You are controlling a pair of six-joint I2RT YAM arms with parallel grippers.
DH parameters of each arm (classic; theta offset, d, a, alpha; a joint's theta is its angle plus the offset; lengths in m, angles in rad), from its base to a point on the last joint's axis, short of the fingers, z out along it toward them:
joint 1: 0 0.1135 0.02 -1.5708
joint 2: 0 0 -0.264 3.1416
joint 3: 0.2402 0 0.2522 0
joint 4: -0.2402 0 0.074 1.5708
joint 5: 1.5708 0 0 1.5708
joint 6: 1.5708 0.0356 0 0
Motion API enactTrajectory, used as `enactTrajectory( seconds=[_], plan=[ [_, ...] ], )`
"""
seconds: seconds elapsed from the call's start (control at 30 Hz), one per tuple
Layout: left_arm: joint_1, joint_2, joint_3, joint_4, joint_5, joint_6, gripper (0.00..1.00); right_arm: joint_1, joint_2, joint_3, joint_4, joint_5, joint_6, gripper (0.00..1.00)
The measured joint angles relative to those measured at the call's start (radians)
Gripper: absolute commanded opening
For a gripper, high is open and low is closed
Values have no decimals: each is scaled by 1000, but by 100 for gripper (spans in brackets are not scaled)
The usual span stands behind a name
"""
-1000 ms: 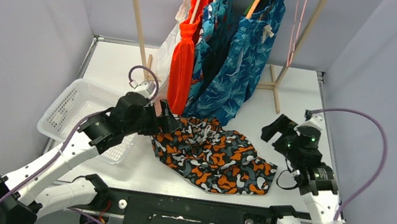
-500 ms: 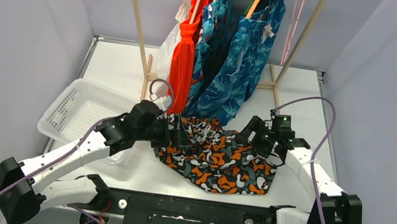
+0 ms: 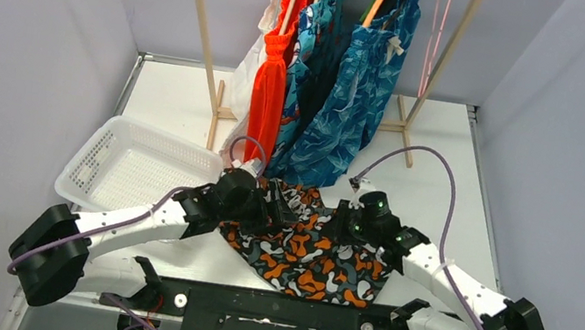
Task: Remove the shorts from the hanger
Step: Adjust the shorts at the center of the board.
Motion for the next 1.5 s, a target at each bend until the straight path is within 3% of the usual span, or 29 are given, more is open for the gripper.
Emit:
enactTrajectory(
  seconds=[0.23, 0.7, 0.77, 0.9, 1.07, 1.3, 1.4, 1.5],
  plan=[
    [-19, 111, -60, 78, -60, -116, 88, 128, -171, -162, 123, 21, -71, 5],
    [-61, 356, 148, -109, -303, -133, 88, 136, -194, -334, 243, -15, -43, 13],
    [-86, 413, 201, -125, -338, -122, 81, 138, -195, -337, 239, -15, -38, 16],
    [-158, 506, 309, -188, -420, -105, 52, 141, -207, -317, 201, -5, -41, 22],
    [-212, 529, 310, -206, -493, -98, 3, 141, -241, -286, 161, 51, -42, 33],
    [-228, 447, 224, -209, -512, -87, 0, 140, -296, -241, 45, 184, -14, 48],
    [-251, 340, 150, -211, -527, -58, 0, 140, -328, -208, -30, 282, 10, 68],
    [-266, 177, 51, -164, -528, -14, 0, 133, -373, -167, -91, 372, 32, 75]
  ],
)
